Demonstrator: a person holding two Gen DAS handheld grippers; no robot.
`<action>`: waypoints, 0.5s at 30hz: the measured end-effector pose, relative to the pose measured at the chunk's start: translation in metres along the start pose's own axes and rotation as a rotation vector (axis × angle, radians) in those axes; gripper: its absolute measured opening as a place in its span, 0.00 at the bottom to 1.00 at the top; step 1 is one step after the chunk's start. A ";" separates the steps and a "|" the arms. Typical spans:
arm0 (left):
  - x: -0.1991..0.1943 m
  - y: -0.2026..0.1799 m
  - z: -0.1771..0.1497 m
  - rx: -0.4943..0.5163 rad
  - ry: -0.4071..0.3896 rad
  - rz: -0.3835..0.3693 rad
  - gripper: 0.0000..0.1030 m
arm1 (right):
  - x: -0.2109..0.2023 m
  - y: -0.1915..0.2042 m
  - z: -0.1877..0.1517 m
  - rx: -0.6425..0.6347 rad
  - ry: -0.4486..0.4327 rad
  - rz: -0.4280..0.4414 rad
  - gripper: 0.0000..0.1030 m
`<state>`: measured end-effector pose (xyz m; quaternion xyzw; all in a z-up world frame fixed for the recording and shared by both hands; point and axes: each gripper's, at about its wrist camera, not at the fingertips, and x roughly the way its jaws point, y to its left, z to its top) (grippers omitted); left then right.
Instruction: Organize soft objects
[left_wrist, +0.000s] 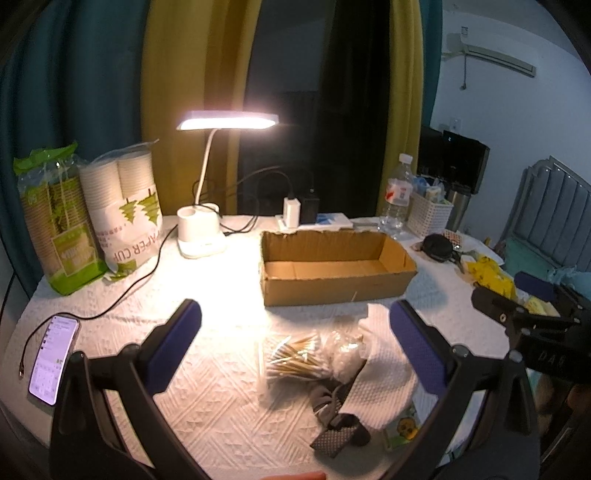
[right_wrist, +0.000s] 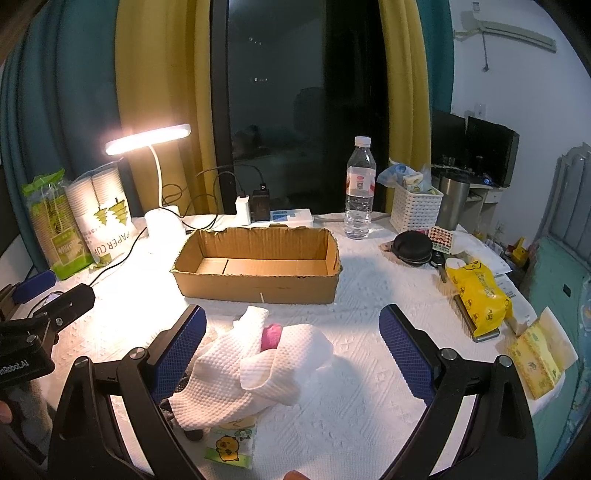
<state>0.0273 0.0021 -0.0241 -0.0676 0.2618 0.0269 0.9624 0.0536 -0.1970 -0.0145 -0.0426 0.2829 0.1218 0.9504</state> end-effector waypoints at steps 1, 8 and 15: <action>0.001 0.000 0.000 -0.001 0.003 -0.002 1.00 | 0.002 0.000 -0.001 -0.002 0.001 0.000 0.94; 0.009 -0.001 -0.001 0.002 0.016 0.000 1.00 | 0.009 0.000 -0.003 0.003 0.015 0.014 0.94; 0.023 0.001 -0.006 0.000 0.045 0.000 0.99 | 0.022 0.002 -0.002 0.000 0.046 0.013 0.94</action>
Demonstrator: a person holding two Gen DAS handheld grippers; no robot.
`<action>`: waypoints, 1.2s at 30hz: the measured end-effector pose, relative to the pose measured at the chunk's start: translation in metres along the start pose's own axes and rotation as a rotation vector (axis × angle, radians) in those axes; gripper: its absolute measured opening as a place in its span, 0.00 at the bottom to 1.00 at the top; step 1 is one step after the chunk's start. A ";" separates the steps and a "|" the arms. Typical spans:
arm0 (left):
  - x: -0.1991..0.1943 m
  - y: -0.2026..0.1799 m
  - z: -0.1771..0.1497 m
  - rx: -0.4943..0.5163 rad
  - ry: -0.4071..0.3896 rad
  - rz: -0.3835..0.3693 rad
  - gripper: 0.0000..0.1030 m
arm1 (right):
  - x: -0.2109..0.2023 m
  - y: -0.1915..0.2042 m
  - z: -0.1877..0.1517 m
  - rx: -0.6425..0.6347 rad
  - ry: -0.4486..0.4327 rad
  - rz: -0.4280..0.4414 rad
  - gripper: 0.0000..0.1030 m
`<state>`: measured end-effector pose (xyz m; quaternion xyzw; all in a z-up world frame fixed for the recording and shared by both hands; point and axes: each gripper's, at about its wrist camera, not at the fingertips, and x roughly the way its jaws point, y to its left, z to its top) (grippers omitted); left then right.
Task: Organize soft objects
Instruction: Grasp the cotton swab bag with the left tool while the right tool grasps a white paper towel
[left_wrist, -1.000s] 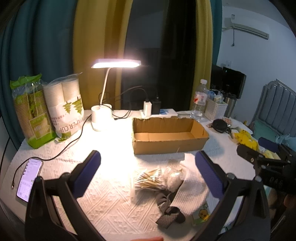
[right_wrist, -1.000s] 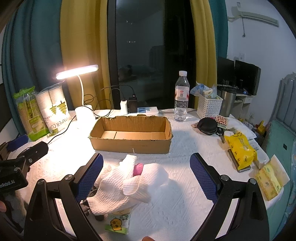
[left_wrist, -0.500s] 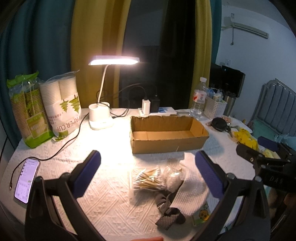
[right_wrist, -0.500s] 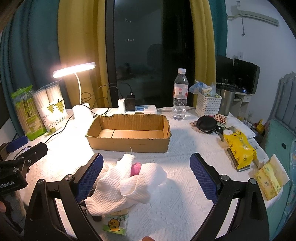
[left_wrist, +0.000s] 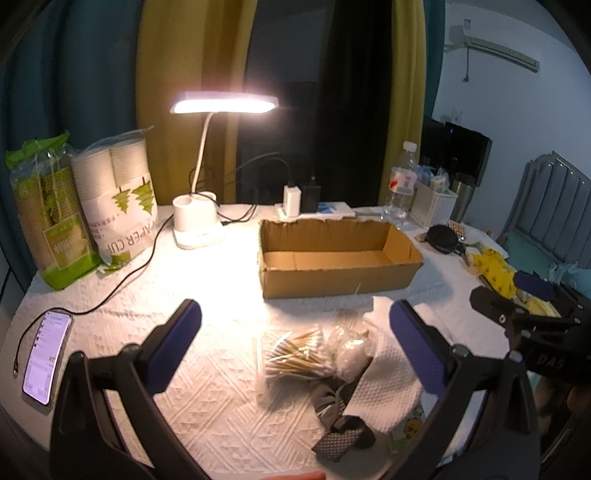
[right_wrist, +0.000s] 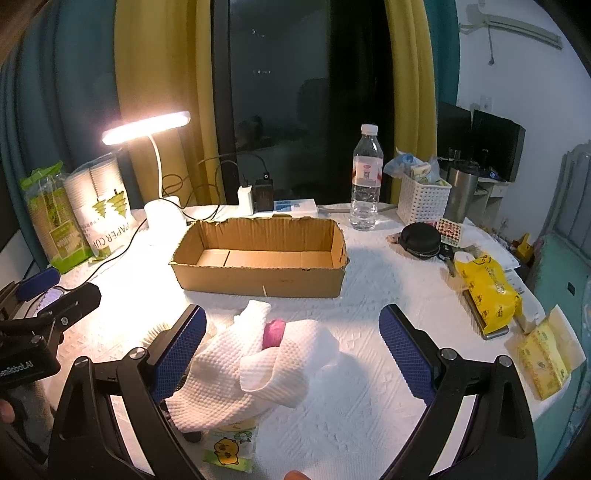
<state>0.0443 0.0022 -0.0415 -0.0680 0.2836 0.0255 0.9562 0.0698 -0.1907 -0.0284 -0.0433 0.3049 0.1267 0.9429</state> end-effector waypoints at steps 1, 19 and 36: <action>0.003 0.001 -0.002 0.002 0.007 0.000 0.99 | 0.003 0.001 0.000 -0.002 0.004 0.005 0.94; 0.057 0.031 -0.047 -0.029 0.181 -0.001 0.99 | 0.062 0.005 -0.042 -0.053 0.192 0.083 0.71; 0.128 0.039 -0.061 -0.130 0.381 -0.047 0.83 | 0.078 -0.046 -0.056 0.076 0.257 0.186 0.12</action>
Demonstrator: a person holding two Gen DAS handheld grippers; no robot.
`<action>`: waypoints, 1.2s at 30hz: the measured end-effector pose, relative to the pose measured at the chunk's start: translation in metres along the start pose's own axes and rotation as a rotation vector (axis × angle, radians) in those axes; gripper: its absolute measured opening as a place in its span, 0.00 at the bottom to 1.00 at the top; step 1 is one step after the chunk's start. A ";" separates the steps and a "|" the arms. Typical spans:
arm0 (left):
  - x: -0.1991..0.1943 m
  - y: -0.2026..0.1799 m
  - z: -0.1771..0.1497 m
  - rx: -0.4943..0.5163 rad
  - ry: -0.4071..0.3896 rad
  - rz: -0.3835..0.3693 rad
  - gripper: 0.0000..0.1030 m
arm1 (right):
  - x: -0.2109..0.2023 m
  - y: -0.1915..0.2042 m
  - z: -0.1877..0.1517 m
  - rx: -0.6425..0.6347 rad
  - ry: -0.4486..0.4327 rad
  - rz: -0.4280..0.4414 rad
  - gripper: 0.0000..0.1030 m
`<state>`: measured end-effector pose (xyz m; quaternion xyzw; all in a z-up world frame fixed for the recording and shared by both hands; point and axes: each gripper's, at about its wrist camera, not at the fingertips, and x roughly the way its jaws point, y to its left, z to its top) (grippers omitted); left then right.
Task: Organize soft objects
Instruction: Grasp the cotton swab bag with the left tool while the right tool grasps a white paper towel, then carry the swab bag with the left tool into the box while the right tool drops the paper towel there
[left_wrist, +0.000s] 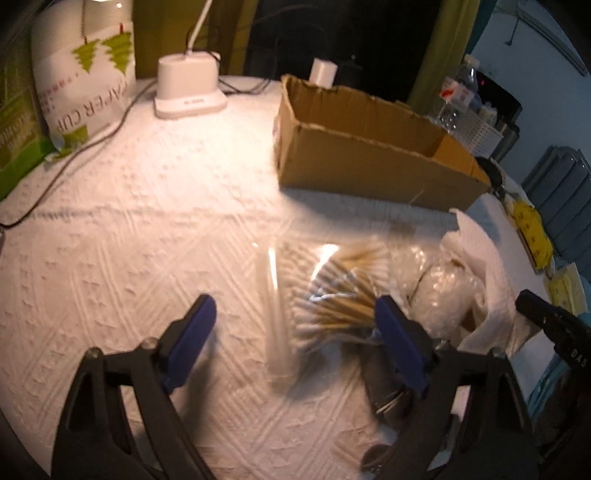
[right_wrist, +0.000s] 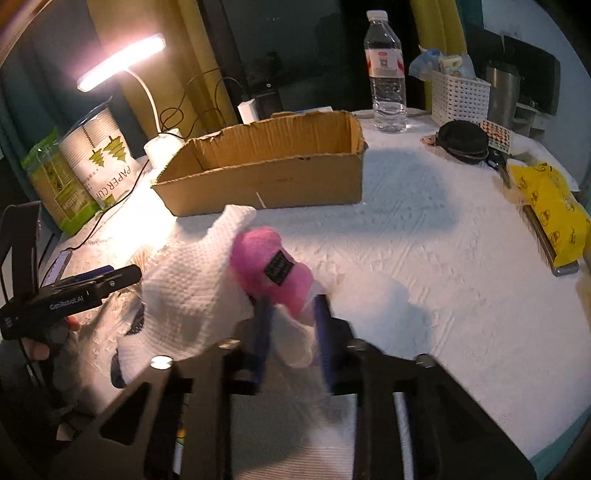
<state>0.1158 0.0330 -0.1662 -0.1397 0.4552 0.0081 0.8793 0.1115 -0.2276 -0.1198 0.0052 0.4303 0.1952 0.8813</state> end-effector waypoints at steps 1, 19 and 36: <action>0.001 -0.001 0.001 0.004 0.007 -0.002 0.82 | 0.000 -0.003 -0.001 0.001 -0.003 0.000 0.11; 0.006 -0.005 0.006 -0.001 0.031 -0.087 0.36 | -0.004 -0.042 -0.028 -0.006 0.030 -0.151 0.63; -0.028 0.004 0.011 0.006 -0.067 -0.128 0.26 | 0.000 -0.008 -0.027 -0.118 0.017 -0.099 0.07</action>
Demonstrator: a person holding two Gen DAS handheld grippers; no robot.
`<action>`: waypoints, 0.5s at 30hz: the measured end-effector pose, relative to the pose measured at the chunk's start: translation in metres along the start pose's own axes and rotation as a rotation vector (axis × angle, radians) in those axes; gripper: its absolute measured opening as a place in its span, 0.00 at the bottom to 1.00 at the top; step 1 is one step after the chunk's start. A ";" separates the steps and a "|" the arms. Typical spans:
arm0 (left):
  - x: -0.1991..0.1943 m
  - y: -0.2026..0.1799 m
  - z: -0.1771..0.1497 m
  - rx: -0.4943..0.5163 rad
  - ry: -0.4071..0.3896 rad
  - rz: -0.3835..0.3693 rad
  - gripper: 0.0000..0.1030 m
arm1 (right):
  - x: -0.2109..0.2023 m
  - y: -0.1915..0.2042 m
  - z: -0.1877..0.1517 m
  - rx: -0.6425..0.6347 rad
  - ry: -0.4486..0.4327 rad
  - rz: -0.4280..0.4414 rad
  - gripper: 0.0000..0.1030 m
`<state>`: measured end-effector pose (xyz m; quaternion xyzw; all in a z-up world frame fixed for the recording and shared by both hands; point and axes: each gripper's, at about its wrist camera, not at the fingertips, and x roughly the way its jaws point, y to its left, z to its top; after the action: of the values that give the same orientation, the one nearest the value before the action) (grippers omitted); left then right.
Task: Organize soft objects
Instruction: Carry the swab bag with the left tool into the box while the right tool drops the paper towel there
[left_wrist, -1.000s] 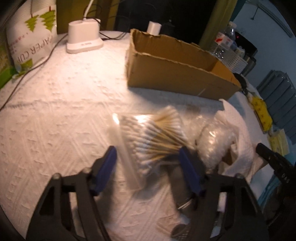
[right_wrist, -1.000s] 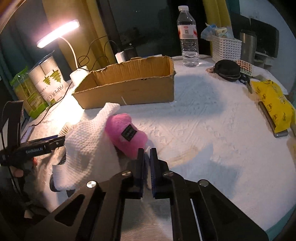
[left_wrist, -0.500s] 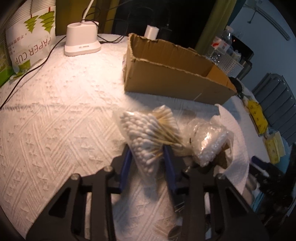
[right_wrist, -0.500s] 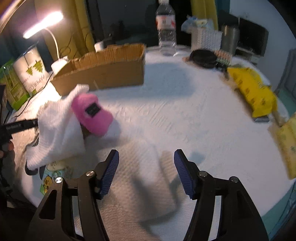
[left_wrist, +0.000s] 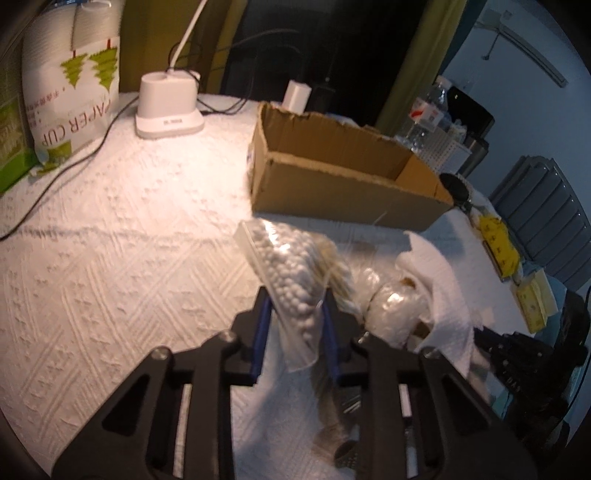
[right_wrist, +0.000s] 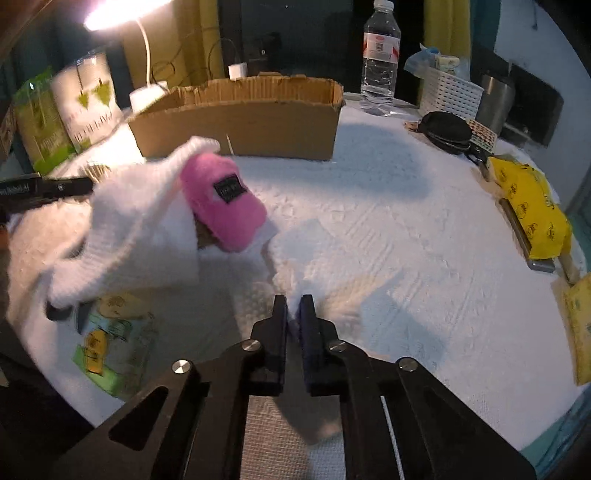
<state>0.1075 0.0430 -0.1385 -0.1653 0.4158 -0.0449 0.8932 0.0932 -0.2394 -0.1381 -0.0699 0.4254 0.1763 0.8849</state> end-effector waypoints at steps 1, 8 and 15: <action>-0.003 0.000 0.002 0.005 -0.009 0.000 0.26 | -0.001 -0.002 0.001 0.007 -0.014 0.005 0.07; -0.024 -0.009 0.024 0.036 -0.081 0.007 0.26 | -0.022 -0.008 0.035 0.000 -0.128 0.011 0.07; -0.030 -0.022 0.049 0.078 -0.144 0.023 0.26 | -0.024 -0.009 0.073 -0.024 -0.200 0.030 0.07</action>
<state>0.1267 0.0411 -0.0800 -0.1284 0.3505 -0.0388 0.9269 0.1363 -0.2336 -0.0738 -0.0561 0.3336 0.2008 0.9194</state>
